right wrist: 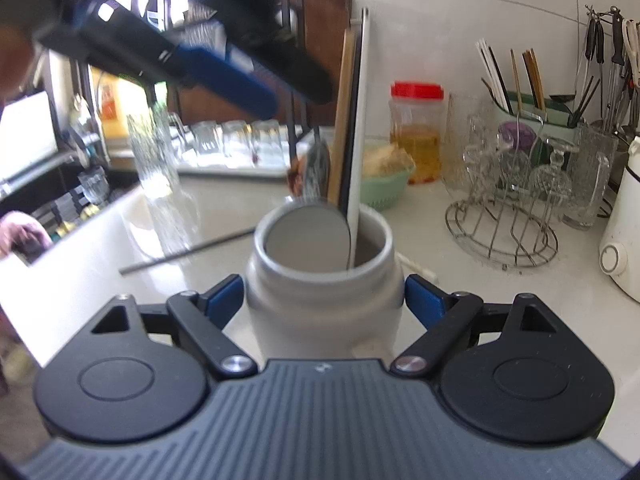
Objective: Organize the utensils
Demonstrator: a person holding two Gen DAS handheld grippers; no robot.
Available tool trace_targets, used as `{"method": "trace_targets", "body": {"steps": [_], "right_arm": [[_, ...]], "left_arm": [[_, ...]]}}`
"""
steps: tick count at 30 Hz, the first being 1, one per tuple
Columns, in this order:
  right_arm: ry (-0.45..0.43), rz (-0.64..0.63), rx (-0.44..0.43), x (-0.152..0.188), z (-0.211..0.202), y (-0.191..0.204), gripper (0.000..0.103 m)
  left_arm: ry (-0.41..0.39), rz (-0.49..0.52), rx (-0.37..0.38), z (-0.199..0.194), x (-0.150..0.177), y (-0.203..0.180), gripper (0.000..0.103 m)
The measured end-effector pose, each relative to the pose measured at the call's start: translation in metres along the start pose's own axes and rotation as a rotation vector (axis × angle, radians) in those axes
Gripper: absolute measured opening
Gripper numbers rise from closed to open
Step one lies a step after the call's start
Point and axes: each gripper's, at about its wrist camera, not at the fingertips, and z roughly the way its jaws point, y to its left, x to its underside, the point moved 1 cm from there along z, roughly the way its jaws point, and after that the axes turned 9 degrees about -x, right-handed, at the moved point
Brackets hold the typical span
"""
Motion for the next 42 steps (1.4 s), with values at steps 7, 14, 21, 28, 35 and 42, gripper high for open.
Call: {"method": "trace_targets", "body": {"steps": [7,14,21,28,35,42], "right_arm": [[-0.012,0.035,-0.01,-0.046,-0.04,0.0,0.089],[-0.007,0.149,-0.004,-0.086,-0.094,-0.006,0.089],[0.022,0.186,0.01,-0.095,-0.131,-0.005,0.089],[0.043,0.216,0.026,-0.09,-0.151,0.0,0.089],[0.074,0.229,0.044,-0.081,-0.157,0.003,0.088],[0.086,0.228,0.054,-0.078,-0.157,0.004,0.088]], "left_arm": [[-0.035,0.0,-0.115,-0.054,-0.015,0.014,0.043],[-0.039,-0.025,-0.17,-0.096,-0.007,0.023,0.049],[0.003,-0.051,-0.185,-0.112,0.021,0.021,0.049],[0.056,-0.044,-0.207,-0.113,0.044,0.021,0.049],[0.068,-0.064,-0.246,-0.118,0.053,0.03,0.049],[0.064,-0.072,-0.268,-0.122,0.056,0.036,0.051]]}}
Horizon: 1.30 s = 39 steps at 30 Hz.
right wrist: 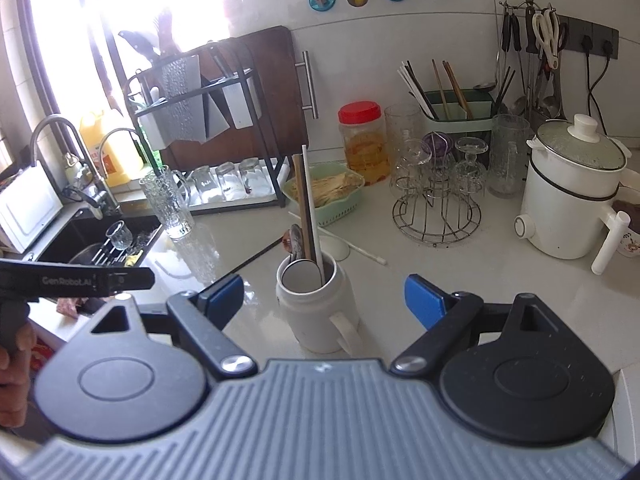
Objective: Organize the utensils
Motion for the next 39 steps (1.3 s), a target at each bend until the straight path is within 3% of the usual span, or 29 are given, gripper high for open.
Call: {"method": "trace_targets", "body": {"steps": [25,28,30,33,39], "right_arm": [[0.017,-0.005,0.033,0.01,0.008,-0.005,0.088],[0.02,0.0,0.038,0.01,0.007,-0.008,0.09],[0.024,0.009,0.045,0.01,0.008,-0.011,0.103],[0.021,0.018,0.062,0.01,0.008,-0.015,0.103],[0.007,0.011,0.049,0.01,0.006,-0.016,0.103]], "left_arm": [[0.007,0.011,-0.026,0.0,0.006,0.001,0.064],[0.011,0.013,-0.024,-0.001,0.009,0.0,0.073],[0.008,0.008,-0.027,-0.002,0.01,0.001,0.084],[-0.002,-0.01,-0.037,-0.004,0.01,0.005,0.091],[-0.001,0.018,-0.071,-0.004,0.01,0.002,0.096]]}}
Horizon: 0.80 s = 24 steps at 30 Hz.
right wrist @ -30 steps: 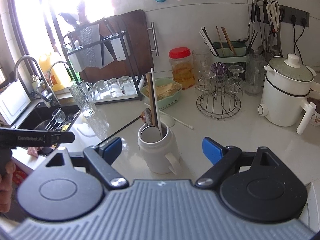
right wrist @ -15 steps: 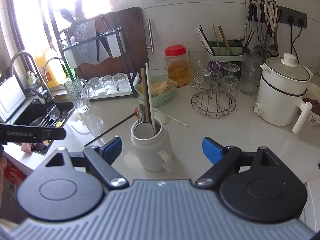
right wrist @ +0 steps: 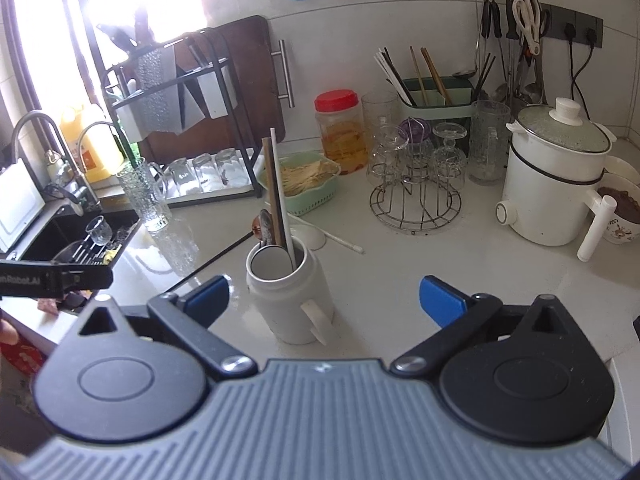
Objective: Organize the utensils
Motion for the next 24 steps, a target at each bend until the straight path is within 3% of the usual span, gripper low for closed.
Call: {"method": "trace_targets", "body": {"steps": [24], "right_arm": [[-0.041,-0.004,-0.004,-0.001,-0.001,0.011,0.103]], "left_arm": [[0.016,-0.002,-0.032,0.01,-0.005,0.004,0.096]]}}
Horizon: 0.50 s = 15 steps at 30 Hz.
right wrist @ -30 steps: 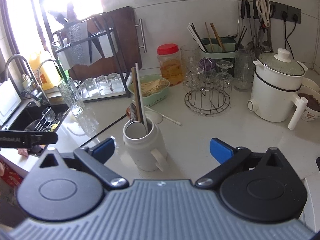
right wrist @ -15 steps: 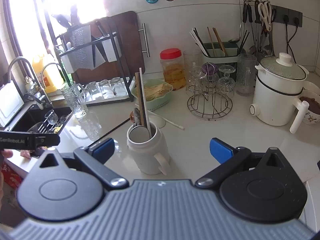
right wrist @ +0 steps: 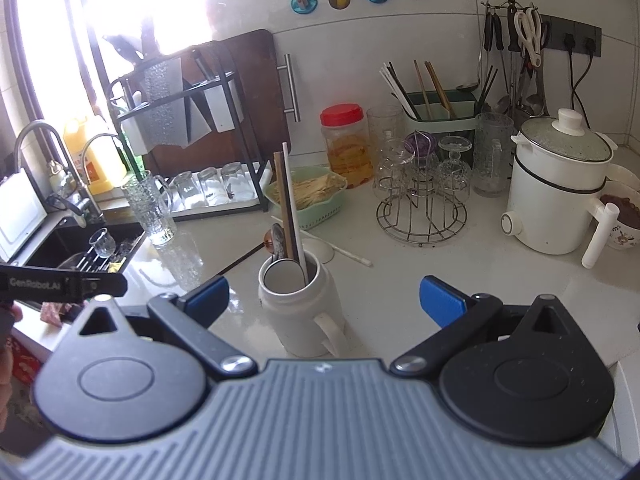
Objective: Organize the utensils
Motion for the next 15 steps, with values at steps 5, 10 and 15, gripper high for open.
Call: {"method": "trace_targets", "body": {"steps": [5,10,15], "right_arm": [[-0.002,-0.012,0.005,-0.0033,0.001,-0.0003,0.103],[0.003,0.0,0.007,-0.002,0.0036,-0.0016,0.103],[0.001,0.001,0.004,-0.0005,0.0032,0.0001,0.103]], "left_arm": [[0.017,-0.008,0.027,0.0032,-0.0009,0.0009,0.096],[0.011,-0.019,0.029,-0.001,-0.0044,0.0049,0.096],[0.009,-0.028,0.022,-0.0027,-0.0058,0.0081,0.096]]}}
